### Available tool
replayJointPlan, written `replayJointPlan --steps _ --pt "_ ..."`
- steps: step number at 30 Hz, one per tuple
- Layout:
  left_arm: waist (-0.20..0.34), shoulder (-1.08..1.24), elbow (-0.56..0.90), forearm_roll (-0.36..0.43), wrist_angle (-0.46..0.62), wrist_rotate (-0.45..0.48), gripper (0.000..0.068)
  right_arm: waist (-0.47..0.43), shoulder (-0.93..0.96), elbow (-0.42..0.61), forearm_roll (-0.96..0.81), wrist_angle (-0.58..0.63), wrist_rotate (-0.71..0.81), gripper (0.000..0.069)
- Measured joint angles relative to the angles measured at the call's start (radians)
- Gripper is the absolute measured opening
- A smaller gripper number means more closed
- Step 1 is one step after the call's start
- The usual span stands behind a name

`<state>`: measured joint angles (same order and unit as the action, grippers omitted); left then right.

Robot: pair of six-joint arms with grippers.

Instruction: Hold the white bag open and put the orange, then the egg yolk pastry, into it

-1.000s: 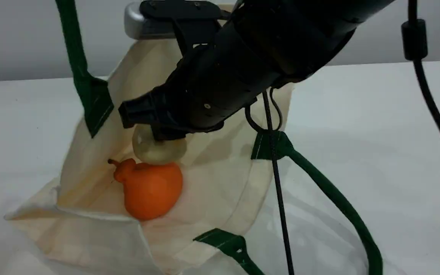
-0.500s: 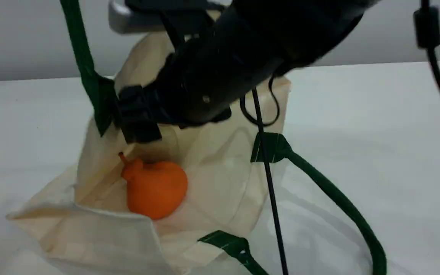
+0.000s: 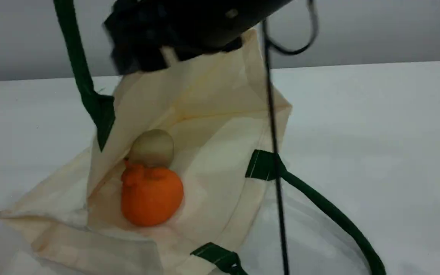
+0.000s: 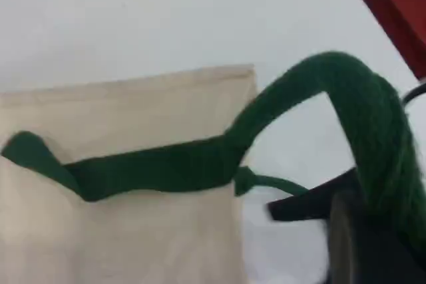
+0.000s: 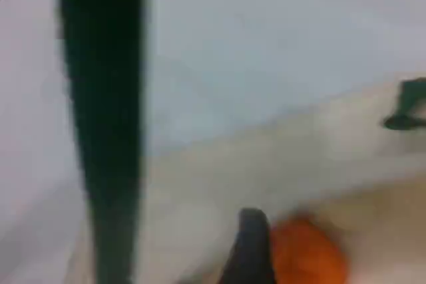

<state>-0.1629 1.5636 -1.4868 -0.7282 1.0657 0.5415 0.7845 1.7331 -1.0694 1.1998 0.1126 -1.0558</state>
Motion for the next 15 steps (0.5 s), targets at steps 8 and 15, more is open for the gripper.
replayJointPlan --steps 8,15 --pt "0.000 0.000 0.091 0.023 -0.091 0.000 0.0079 -0.105 -0.142 0.104 0.000 0.133 0.000 0.0562" --pt "0.000 0.000 0.198 0.019 -0.177 0.077 0.0111 -0.164 -0.239 0.108 -0.101 0.305 0.066 0.0562"
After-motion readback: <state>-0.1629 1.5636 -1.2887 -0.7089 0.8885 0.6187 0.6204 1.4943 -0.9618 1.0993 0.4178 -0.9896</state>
